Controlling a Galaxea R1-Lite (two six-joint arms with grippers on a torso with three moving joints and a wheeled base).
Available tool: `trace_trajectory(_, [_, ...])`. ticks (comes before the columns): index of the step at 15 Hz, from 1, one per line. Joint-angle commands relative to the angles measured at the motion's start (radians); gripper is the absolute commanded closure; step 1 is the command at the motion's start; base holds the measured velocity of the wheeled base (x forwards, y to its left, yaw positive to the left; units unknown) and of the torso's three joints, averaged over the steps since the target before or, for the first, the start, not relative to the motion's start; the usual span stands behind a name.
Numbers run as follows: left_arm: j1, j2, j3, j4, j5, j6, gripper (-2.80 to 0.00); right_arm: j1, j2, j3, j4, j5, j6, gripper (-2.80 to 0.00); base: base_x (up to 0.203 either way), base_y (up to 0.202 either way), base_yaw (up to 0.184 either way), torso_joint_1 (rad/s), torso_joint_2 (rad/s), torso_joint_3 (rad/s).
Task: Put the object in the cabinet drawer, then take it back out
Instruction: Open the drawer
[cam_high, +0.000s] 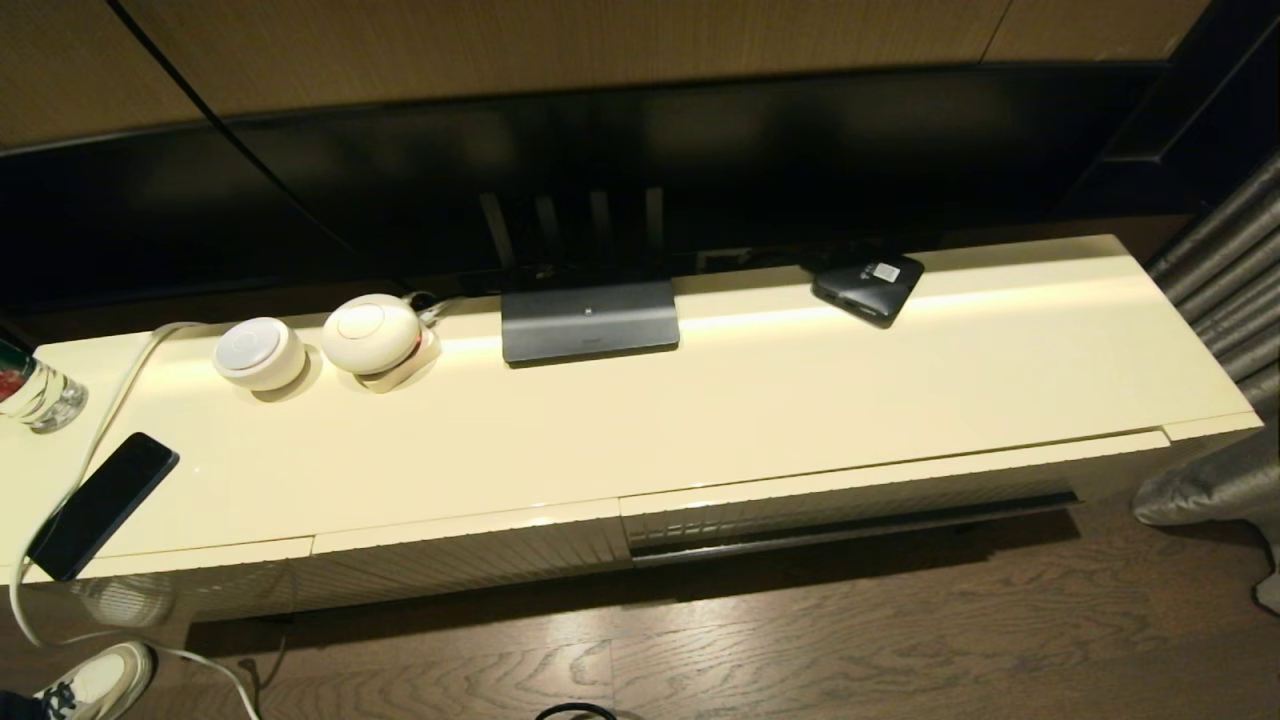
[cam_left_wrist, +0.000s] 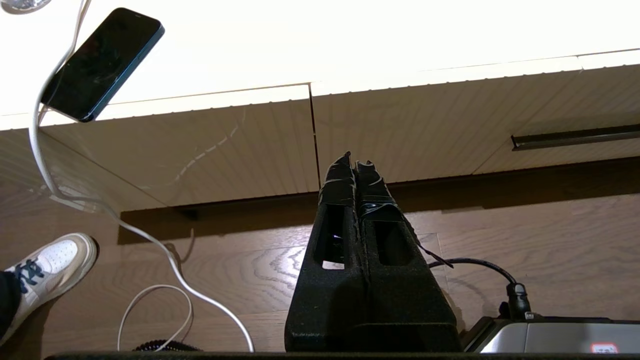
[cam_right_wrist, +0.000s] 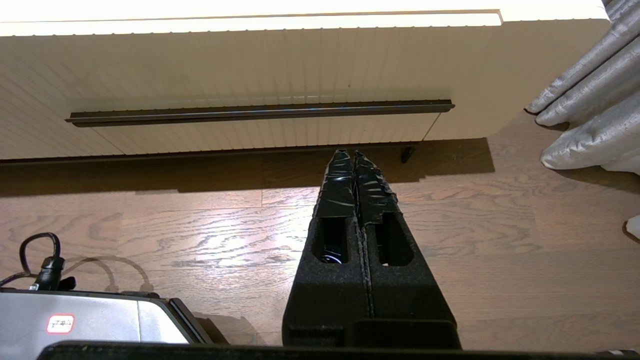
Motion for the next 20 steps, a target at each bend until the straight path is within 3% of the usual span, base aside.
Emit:
trace_trajectory(1, [0.0,0.001,0.003,0.001,0.0,0.0,0.0,0.0,0.001,0.0,-0.001,0.0,-0.001,0.0,0.0,0.0,0.0,0.0,0.0,0.0])
trace_trajectory(20, [0.0,0.001,0.003,-0.001,0.0,0.0,0.0,0.0,0.001,0.0,-0.001,0.0,-0.001,0.0,0.0,0.0,0.0,0.0,0.0,0.0])
